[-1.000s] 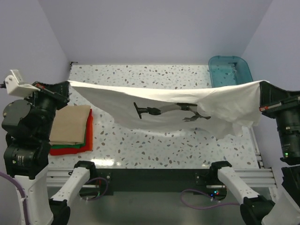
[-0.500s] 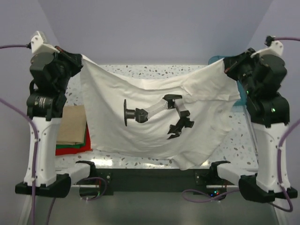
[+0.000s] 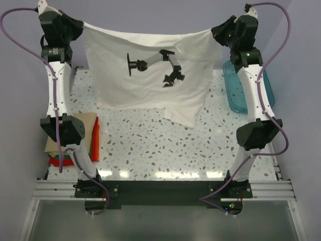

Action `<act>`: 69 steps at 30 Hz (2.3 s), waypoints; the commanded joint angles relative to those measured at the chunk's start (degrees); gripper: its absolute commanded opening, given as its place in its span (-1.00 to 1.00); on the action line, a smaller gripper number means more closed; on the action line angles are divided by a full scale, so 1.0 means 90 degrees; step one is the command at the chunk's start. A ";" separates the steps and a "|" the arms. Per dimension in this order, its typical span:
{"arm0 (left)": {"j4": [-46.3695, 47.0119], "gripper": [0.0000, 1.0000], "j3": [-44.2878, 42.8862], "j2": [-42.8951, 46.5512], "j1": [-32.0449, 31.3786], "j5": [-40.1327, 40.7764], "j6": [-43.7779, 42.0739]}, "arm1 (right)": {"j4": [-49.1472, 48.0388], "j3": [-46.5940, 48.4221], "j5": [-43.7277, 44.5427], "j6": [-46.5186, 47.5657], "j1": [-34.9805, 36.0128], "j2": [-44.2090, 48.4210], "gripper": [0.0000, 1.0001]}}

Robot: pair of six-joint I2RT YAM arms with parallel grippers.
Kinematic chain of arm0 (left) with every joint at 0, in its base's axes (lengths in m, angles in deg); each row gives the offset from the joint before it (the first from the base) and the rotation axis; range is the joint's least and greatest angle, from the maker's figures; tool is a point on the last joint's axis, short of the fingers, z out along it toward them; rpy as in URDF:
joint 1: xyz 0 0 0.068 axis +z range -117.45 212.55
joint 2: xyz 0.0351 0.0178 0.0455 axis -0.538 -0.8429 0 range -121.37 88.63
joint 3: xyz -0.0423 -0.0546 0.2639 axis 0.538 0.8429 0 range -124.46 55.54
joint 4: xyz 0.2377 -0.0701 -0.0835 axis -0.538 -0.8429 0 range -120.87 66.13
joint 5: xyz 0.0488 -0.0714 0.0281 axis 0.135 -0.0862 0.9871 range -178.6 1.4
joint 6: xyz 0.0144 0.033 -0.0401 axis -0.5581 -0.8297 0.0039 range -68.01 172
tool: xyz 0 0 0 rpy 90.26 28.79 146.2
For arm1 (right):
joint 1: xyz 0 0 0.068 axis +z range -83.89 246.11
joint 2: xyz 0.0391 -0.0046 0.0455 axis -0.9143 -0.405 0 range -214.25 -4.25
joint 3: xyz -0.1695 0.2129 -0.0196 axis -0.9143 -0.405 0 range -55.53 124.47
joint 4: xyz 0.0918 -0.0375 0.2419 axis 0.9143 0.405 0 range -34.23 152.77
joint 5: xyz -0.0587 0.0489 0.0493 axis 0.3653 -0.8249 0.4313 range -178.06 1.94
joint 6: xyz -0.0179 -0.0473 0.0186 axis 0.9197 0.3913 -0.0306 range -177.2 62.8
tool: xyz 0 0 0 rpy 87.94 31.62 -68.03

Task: Fold and stack the t-shirts
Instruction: Flatten the tshirt out

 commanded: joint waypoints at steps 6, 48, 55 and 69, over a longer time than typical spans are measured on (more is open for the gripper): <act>0.1928 -1.00 0.1572 0.1309 0.0714 -0.1407 0.0702 | -0.1171 -0.0783 -0.0383 -0.0488 -0.0544 0.1144 -1.00; 0.1987 -1.00 1.2113 0.6048 0.0626 -0.0314 0.0790 | 0.0331 -1.0692 -0.1095 0.0450 -0.1365 0.6154 0.11; 0.1948 -1.00 1.2123 0.6175 0.0626 -0.0324 0.0741 | 0.0605 -1.1260 -0.1018 0.0148 -0.0791 0.6624 0.04; 0.2026 -1.00 1.2220 0.6127 0.0616 -0.0363 0.0663 | 0.1337 -1.1611 0.0554 -0.0976 0.1076 0.7210 -0.01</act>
